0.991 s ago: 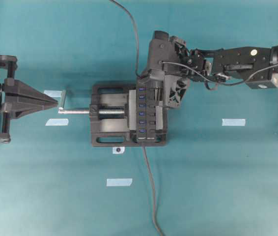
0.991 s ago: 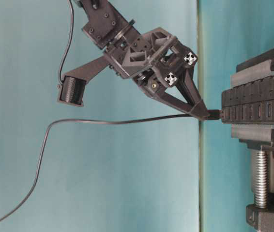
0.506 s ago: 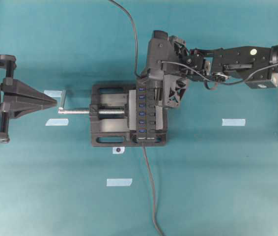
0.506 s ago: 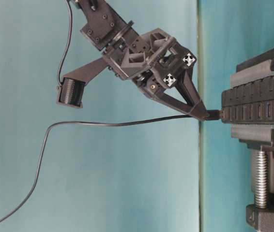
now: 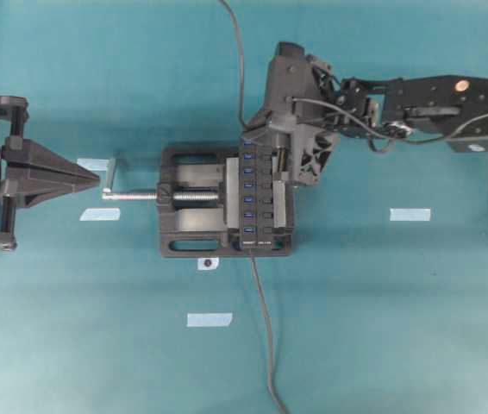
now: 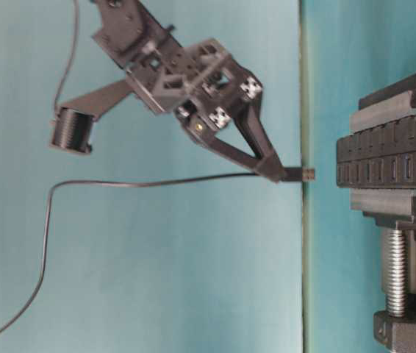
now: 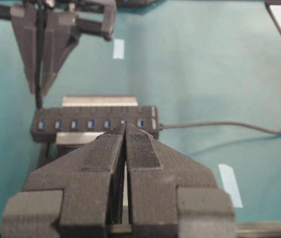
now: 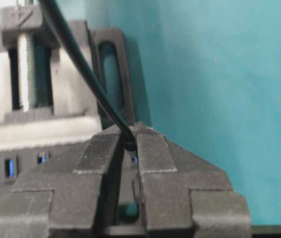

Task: Insert the USB into the front port of the fixed hub.
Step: 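Pull the USB plug out of the port with the right gripper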

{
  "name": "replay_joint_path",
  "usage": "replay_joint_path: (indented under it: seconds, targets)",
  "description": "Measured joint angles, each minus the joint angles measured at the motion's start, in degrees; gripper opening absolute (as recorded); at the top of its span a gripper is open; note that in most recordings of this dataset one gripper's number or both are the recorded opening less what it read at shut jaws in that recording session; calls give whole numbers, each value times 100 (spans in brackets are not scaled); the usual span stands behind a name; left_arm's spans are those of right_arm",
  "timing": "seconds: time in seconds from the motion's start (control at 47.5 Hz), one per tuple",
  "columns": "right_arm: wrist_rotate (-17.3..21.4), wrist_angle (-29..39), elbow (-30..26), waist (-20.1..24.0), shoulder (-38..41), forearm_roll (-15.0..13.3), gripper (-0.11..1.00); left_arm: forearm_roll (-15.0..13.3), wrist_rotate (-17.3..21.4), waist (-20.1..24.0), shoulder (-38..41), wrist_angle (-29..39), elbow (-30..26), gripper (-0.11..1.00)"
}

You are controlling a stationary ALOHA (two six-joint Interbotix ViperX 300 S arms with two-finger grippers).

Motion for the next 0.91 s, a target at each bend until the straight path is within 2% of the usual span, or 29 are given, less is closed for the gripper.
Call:
replay_joint_path:
  seconds: [0.4, 0.906]
  targets:
    - [18, 246, 0, 132, -475, 167, 7, 0, 0, 0, 0, -9, 0, 0]
    - [483, 334, 0, 624, -703, 176, 7, 0, 0, 0, 0, 0, 0, 0]
